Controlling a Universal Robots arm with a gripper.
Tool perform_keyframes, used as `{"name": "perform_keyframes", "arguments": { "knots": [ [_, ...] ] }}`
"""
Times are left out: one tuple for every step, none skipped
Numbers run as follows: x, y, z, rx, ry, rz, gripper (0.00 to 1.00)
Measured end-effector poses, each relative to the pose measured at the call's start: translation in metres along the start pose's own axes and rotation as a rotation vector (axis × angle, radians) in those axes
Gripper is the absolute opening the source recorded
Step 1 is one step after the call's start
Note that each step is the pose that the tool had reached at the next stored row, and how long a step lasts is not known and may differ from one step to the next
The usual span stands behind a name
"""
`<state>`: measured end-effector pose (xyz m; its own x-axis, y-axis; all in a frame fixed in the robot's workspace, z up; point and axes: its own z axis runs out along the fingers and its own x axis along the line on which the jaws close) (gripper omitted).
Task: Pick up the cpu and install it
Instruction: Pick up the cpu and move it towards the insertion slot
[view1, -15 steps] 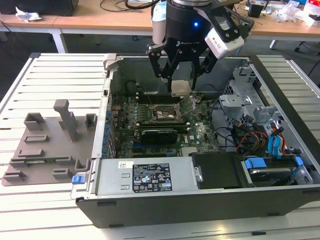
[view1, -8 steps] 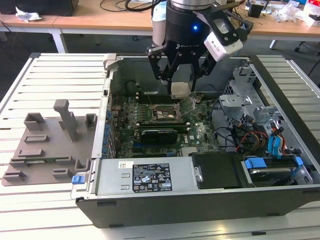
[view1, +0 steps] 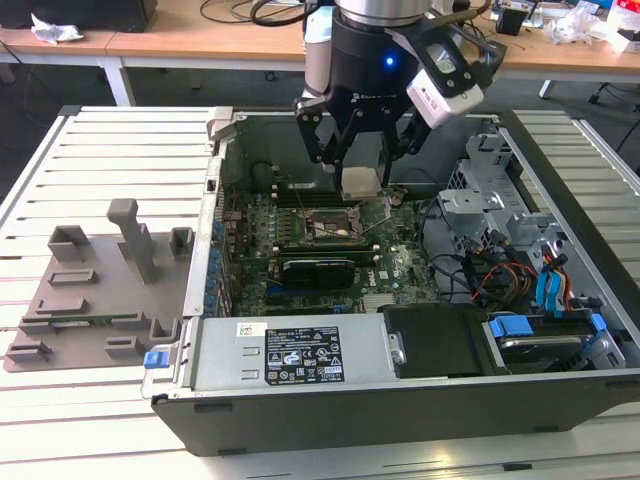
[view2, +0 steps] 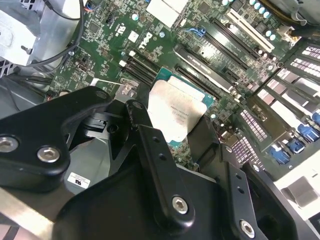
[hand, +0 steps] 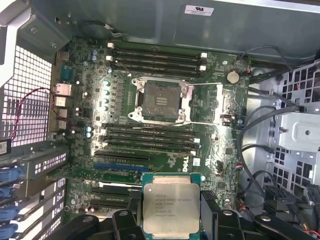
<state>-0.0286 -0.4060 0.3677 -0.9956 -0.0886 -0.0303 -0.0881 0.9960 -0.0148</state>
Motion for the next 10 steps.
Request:
{"name": "perform_keyframes", "arguments": {
  "knots": [
    [0.0, 0.0, 0.0008, 0.0, 0.0001, 0.0, 0.55],
    [0.0001, 0.0, 0.0024, 0.0, 0.0, 0.0, 0.55],
    [0.0001, 0.0001, 0.0036, -0.0001, 0.0, 0.0, 0.55],
    [0.0001, 0.0001, 0.0044, 0.0, 0.0, 0.0, 0.55],
    [0.0001, 0.0001, 0.0049, 0.0, 0.0, 0.0, 0.55],
    [0.0002, 0.0001, 0.0058, 0.0, 0.0, 0.0, 0.55],
    [0.0002, 0.0001, 0.007, -0.0001, -0.0001, 0.0, 0.55],
    [0.0002, 0.0001, 0.0076, 0.0, 0.0, 0.0, 0.55],
    [0.0003, 0.0001, 0.0083, -0.0001, 0.0, 0.0, 0.55],
    [0.0003, 0.0001, 0.009, 0.0, 0.0, 0.0, 0.55]
  ]
}}
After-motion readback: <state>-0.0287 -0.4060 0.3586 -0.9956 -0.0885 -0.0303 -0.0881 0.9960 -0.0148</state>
